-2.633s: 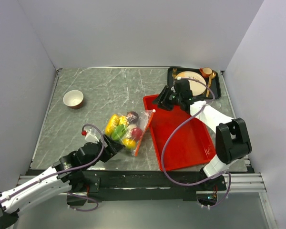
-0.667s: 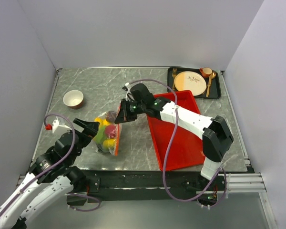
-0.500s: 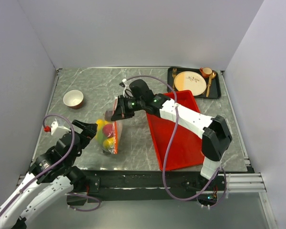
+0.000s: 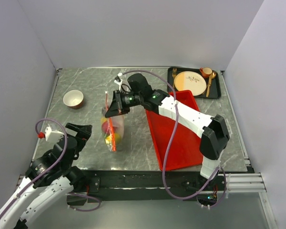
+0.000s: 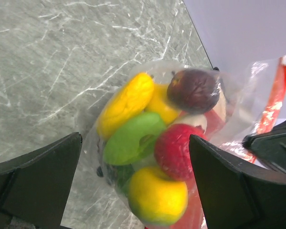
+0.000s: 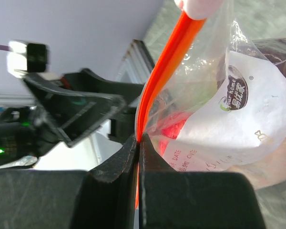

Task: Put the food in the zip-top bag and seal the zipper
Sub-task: Place the zipper food storage bag at the center of the board.

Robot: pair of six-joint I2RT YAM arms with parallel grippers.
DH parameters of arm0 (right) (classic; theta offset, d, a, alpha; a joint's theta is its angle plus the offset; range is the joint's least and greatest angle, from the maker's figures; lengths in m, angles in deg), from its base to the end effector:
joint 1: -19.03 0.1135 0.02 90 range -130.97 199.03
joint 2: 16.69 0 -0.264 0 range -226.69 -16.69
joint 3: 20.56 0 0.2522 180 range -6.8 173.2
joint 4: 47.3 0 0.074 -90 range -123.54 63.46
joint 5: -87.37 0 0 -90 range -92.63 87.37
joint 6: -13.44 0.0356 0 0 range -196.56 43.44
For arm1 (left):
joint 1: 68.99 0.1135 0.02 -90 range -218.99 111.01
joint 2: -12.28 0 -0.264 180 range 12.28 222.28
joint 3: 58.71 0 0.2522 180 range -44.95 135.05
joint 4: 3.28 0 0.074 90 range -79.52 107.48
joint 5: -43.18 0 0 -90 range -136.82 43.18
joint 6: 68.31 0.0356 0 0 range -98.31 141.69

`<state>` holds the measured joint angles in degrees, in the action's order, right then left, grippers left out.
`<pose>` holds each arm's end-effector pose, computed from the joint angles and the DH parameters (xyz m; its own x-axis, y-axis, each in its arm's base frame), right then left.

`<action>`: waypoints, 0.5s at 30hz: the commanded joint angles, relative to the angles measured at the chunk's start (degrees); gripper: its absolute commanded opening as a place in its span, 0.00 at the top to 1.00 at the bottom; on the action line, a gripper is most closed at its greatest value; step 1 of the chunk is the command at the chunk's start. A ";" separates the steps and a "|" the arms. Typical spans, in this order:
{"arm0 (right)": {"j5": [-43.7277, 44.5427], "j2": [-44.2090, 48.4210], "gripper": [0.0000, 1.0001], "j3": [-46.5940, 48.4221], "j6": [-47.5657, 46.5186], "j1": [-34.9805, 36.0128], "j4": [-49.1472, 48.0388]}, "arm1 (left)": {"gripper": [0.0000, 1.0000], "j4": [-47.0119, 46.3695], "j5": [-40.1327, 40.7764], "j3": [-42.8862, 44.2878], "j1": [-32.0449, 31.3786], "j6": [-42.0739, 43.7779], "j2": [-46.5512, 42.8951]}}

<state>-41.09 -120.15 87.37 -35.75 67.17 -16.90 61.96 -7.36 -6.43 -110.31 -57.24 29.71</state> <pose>0.2668 0.3309 0.3454 -0.8460 -0.1773 -0.5029 -0.5332 0.2930 0.7936 0.0620 -0.0244 0.2854 -0.1692 -0.8602 -0.4812 -0.3540 0.5086 -0.7848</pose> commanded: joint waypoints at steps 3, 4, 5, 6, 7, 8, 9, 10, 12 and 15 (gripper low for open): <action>-3.91 -1.21 0.93 4.70 3.74 0.46 -8.82 | 0.01 2.39 3.43 1.82 0.28 -1.92 -1.35; -3.56 -1.65 0.93 4.71 3.39 0.55 -7.78 | 0.01 2.65 3.69 1.91 0.36 -2.01 -1.26; -3.03 -2.09 0.93 4.27 3.30 0.46 -7.42 | 0.01 2.92 3.87 1.91 0.36 -2.18 -1.43; -2.94 -2.53 0.93 3.40 3.39 -0.06 -7.50 | 0.01 2.92 3.87 1.91 0.28 -2.27 -1.70; -2.42 -2.62 0.93 0.26 3.83 -0.32 -8.11 | 0.01 2.83 3.78 1.91 0.28 -2.19 -1.70; -1.19 -2.45 0.93 -1.86 4.09 -0.85 -8.73 | 0.01 2.57 3.34 1.82 0.36 -1.93 -1.52; -0.49 -2.19 0.92 -4.06 4.44 -1.29 -9.26 | 0.01 2.13 3.17 1.73 0.28 -1.05 -1.61; 0.30 -2.10 0.92 -8.35 4.79 -2.51 -9.26 | 0.01 1.09 2.73 1.38 0.28 -0.52 -1.61; 2.42 -1.92 0.90 -12.06 4.54 -3.92 -8.65 | 0.01 -0.76 1.41 0.86 0.28 1.93 -1.09; 5.48 -0.70 0.77 -17.52 1.99 -6.74 -5.49 | 0.01 -4.63 -0.87 -0.11 0.28 5.09 1.01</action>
<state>-40.00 -122.58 74.87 -32.31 64.30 -24.11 62.92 -5.70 -6.40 -110.31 -57.00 28.90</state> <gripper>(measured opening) 0.164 0.994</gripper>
